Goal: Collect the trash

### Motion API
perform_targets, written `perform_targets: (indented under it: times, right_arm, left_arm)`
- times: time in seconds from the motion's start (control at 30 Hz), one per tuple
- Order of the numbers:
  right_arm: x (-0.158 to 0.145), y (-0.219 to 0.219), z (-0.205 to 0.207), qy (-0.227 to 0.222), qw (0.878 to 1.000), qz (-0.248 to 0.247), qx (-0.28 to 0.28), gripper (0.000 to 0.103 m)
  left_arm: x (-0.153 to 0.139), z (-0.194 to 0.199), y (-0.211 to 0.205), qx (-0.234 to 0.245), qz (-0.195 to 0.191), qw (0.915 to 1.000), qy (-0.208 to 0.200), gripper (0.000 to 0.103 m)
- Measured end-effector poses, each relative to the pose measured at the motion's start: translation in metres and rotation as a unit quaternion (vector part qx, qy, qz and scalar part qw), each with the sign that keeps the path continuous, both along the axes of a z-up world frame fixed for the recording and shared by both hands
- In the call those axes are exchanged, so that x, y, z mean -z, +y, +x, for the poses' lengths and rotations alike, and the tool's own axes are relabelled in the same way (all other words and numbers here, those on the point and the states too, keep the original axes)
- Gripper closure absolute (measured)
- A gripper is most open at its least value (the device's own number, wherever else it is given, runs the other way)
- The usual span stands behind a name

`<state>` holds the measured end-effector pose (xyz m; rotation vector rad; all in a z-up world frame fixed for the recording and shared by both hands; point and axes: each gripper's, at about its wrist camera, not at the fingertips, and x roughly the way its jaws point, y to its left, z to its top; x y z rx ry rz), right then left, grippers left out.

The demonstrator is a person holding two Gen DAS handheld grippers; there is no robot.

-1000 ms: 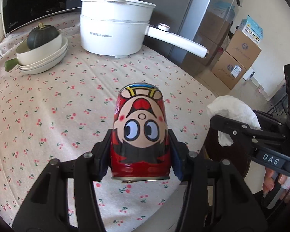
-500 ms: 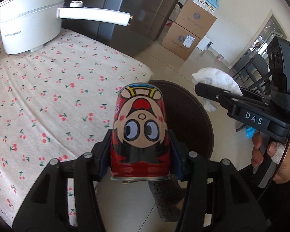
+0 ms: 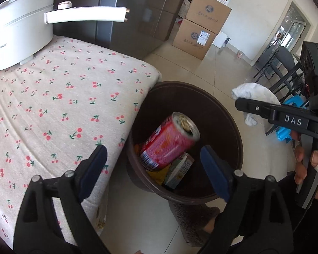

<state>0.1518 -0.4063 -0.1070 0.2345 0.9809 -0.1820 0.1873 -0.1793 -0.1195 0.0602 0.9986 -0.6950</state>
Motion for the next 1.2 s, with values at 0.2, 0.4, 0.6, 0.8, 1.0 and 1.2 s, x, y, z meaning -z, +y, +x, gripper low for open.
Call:
perform_targets:
  times: [0.2,0.4,0.6,0.8,1.0,1.2]
  right_arm:
    - [0.004,0.01,0.001,0.009,1.0,-0.009,-0.007,0.059]
    - [-0.002,0.025,0.001,0.007,1.0,-0.019,-0.01,0.01]
    - [-0.02,0.048,-0.013,-0.013,1.0,-0.023,-0.013,0.007]
    - [-0.038,0.088,-0.057,-0.046,0.997,-0.042,-0.036,0.005]
    - [-0.086,0.113,-0.093,-0.114,0.99,-0.069,-0.052,0.004]
    - [-0.129,0.124,-0.12,-0.175,0.978,-0.103,-0.044,0.001]
  left_arm:
    - [-0.006,-0.008,0.017,-0.036,0.042,0.9985,-0.003,0.002]
    - [-0.017,-0.017,0.042,-0.07,0.087,0.9935,-0.02,0.001]
    - [-0.036,-0.028,0.075,-0.119,0.117,0.9853,-0.037,0.001]
    - [-0.07,-0.051,0.1,-0.176,0.136,0.9715,-0.082,0.001]
    - [-0.112,-0.085,0.107,-0.207,0.132,0.9575,-0.152,0.001]
    - [-0.145,-0.113,0.11,-0.22,0.11,0.9493,-0.196,0.001]
